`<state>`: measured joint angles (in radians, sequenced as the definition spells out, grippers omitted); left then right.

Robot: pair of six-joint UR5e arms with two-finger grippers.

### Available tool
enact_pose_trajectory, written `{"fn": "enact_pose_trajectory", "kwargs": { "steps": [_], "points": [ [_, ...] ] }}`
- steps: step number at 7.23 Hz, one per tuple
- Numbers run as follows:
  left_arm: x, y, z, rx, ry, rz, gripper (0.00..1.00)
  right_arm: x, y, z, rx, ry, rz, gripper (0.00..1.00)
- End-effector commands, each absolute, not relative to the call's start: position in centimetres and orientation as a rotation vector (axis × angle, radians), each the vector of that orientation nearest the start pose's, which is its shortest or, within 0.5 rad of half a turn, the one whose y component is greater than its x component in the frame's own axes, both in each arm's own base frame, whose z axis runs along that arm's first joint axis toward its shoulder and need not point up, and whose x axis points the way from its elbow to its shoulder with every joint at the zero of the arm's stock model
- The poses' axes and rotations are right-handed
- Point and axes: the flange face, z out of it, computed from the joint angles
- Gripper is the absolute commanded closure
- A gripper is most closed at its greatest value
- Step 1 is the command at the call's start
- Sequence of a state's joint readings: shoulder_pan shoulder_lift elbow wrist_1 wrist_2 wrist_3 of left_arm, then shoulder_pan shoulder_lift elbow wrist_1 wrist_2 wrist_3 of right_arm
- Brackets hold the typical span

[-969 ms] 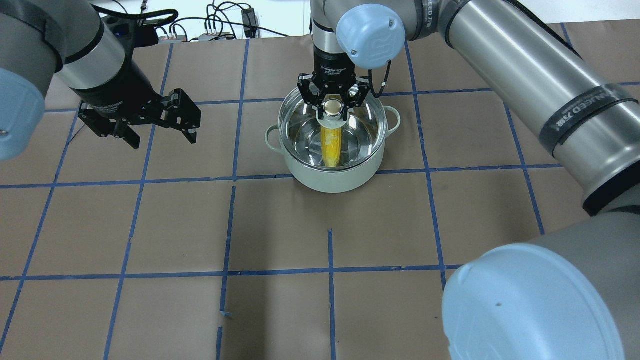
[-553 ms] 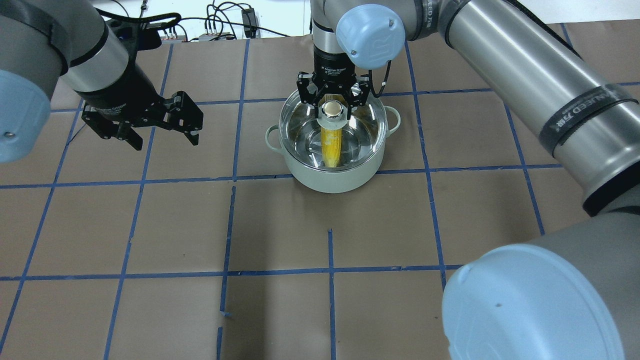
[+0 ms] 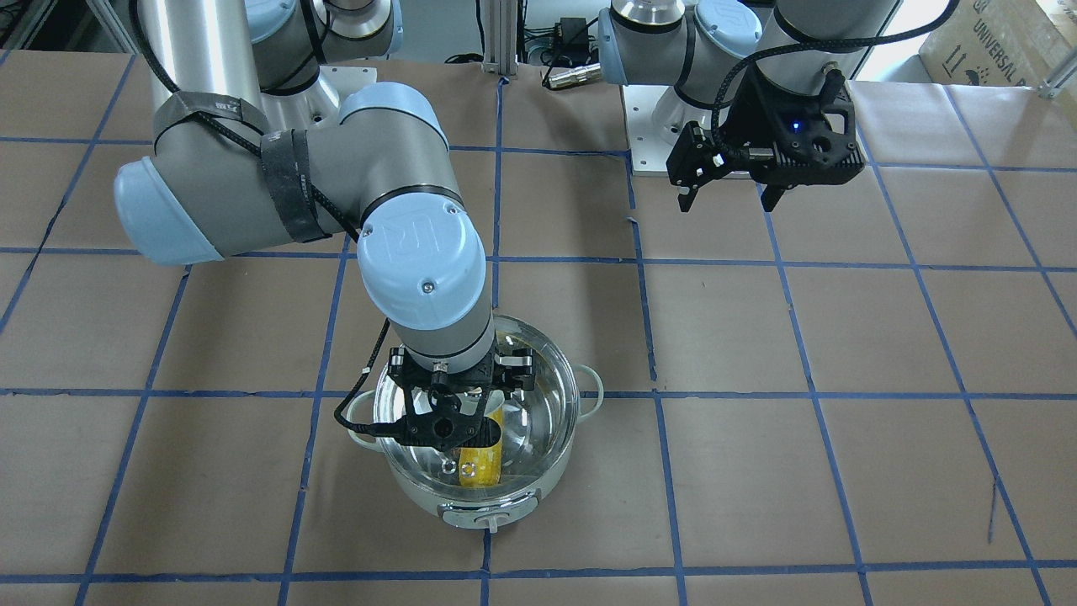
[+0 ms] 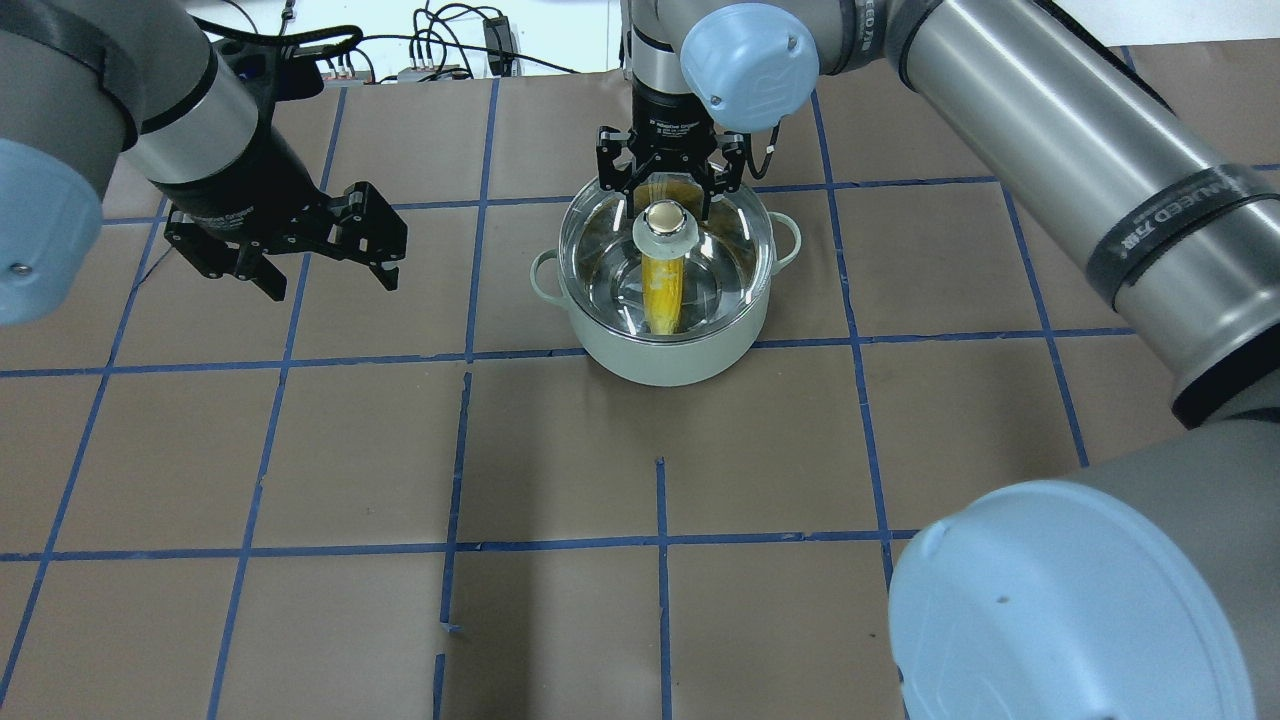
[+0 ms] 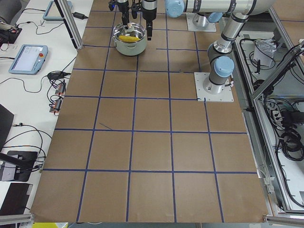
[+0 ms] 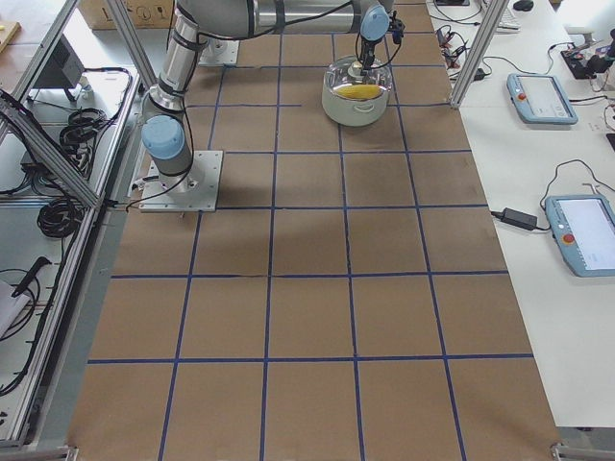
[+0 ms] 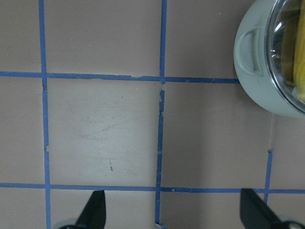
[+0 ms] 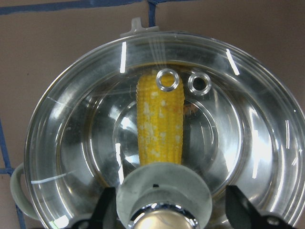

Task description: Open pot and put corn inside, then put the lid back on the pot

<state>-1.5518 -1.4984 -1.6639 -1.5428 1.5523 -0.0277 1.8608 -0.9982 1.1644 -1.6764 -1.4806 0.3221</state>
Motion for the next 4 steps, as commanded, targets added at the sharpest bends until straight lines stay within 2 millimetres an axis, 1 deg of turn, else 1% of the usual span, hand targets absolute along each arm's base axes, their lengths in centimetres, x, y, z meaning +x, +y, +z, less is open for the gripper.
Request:
{"fn": "enact_pose_trajectory", "kwargs": {
  "steps": [1, 3, 4],
  "points": [
    [-12.7, -46.6, 47.8, -0.077, 3.161, -0.009, 0.00, 34.2, -64.8, 34.1, 0.110, 3.065, 0.137, 0.14],
    [-12.7, -46.7, 47.5, -0.078, 3.161, 0.000, 0.00, 34.3, -64.9, 33.0, 0.135, 3.074, 0.147, 0.15],
    [-12.7, -46.7, 47.6, -0.078, 3.161, -0.002, 0.00, 34.3, -64.8, 33.0, 0.132, 3.077, 0.146, 0.15]
  ]
}}
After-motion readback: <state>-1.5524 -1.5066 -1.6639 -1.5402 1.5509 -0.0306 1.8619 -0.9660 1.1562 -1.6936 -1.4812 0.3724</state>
